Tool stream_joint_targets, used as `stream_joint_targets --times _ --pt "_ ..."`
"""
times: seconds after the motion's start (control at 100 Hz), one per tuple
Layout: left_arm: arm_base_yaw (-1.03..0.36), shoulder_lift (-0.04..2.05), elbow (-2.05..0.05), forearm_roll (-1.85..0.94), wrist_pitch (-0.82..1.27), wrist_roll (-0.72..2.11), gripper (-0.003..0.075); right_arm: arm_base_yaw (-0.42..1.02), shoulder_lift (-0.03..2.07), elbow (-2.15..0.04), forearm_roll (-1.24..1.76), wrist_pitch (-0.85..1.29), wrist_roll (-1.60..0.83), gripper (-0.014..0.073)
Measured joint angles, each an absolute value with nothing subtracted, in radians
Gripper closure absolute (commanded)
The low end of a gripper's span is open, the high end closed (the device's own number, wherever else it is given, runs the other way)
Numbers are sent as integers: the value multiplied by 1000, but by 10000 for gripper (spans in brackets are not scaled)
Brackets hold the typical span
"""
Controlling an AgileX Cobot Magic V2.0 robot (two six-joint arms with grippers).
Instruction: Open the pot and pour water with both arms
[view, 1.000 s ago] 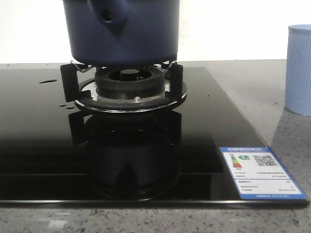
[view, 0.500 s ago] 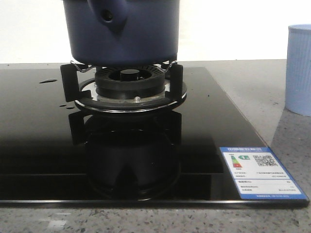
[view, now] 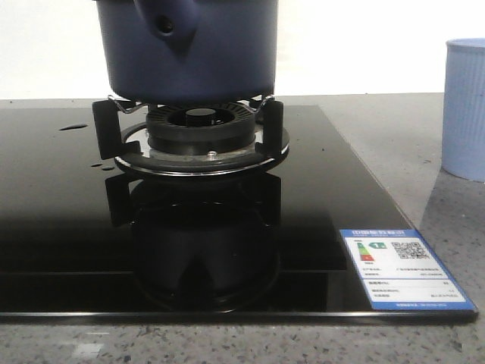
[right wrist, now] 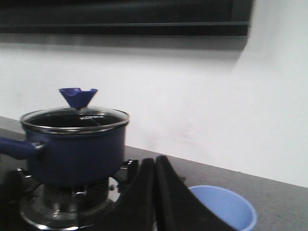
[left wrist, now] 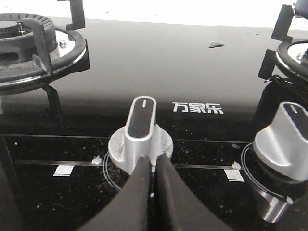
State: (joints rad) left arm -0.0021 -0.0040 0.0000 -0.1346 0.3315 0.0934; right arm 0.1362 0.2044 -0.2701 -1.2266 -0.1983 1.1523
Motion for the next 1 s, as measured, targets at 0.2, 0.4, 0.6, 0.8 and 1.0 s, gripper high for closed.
stream_joint_targets --times 0.2,0.4,0.6,0.8,1.0 --pt "-2 -4 0 -135 331 93 739 136 185 -261 -708 -64 563 661" --pt "-2 -4 0 -137 331 93 739 136 186 -250 -635 36 497 661" --pt "-2 -4 0 -137 331 93 739 132 182 -173 -494 105 452 661" --pt "-2 -4 0 -137 331 93 739 61 122 -24 -243 128 221 661" --pt "-2 -4 0 -137 331 93 739 6 4 10 -150 202 156 661"
